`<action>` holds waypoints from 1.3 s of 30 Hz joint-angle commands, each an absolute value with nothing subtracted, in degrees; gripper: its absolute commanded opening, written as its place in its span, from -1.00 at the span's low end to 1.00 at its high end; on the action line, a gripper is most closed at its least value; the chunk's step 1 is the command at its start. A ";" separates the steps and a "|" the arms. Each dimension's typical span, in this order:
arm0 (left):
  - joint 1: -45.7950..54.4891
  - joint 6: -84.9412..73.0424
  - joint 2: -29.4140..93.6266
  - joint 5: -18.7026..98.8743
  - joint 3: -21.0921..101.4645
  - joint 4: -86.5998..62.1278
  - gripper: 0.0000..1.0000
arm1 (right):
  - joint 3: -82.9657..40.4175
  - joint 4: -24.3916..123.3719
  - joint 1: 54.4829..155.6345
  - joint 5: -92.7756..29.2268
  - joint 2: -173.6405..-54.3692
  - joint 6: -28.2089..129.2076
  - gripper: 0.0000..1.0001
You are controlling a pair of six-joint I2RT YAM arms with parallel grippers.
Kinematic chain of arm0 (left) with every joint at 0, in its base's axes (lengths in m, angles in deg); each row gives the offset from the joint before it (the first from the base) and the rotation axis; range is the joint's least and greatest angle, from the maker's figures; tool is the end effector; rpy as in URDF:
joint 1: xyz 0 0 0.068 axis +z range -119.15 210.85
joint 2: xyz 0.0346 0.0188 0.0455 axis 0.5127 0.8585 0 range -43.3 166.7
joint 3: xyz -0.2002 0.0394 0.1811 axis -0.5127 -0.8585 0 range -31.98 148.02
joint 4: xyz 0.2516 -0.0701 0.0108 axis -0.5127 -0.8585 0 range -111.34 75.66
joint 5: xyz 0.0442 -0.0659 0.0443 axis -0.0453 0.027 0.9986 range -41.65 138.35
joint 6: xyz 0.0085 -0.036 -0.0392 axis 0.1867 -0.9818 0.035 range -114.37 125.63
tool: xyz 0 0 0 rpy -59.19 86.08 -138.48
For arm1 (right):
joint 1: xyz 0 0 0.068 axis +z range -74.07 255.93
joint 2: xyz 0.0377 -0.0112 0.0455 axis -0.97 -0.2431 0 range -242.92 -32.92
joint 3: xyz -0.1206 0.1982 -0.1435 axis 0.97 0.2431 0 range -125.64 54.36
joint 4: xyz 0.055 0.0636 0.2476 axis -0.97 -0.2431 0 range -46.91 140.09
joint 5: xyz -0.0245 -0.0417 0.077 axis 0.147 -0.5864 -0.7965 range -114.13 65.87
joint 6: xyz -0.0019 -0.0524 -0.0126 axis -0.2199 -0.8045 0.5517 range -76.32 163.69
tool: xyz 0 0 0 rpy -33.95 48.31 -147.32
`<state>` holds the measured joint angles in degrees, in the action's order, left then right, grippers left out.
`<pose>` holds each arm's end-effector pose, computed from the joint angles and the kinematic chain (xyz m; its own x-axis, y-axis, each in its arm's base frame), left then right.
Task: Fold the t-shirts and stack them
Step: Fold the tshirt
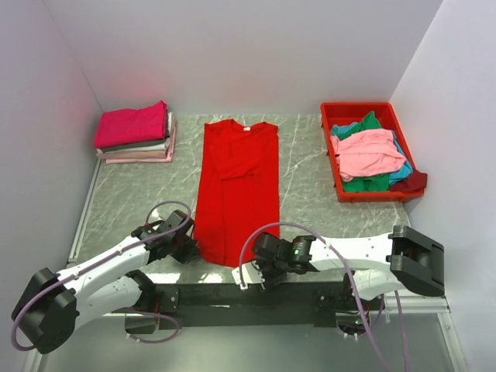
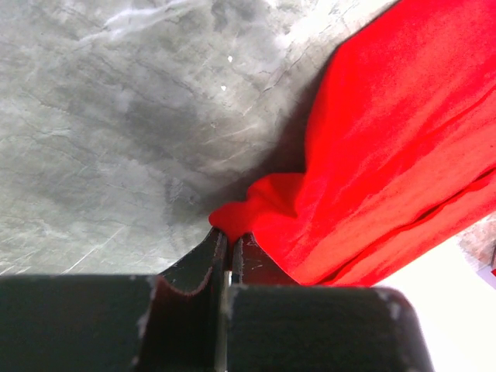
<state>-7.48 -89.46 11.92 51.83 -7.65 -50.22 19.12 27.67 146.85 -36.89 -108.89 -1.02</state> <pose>0.1219 -0.0936 0.1555 -0.5339 -0.8453 -0.0206 -0.7713 0.4969 -0.3978 0.0678 0.2199 0.1582 0.4641 -0.7572 -0.4597 -0.8834 -0.4335 -0.1778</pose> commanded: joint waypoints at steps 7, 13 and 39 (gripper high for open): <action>-7.47 -87.89 11.02 51.95 -8.16 -47.30 -0.99 | 18.41 27.85 146.69 -34.67 -111.59 0.62 -0.03; -7.47 -87.36 11.02 51.34 -8.34 -46.86 -0.99 | 16.13 23.81 145.37 -41.09 -109.48 -0.17 0.06; -7.39 -85.43 10.22 49.14 -10.45 -40.36 -0.99 | 11.21 21.45 135.19 -43.17 -110.10 2.39 -1.00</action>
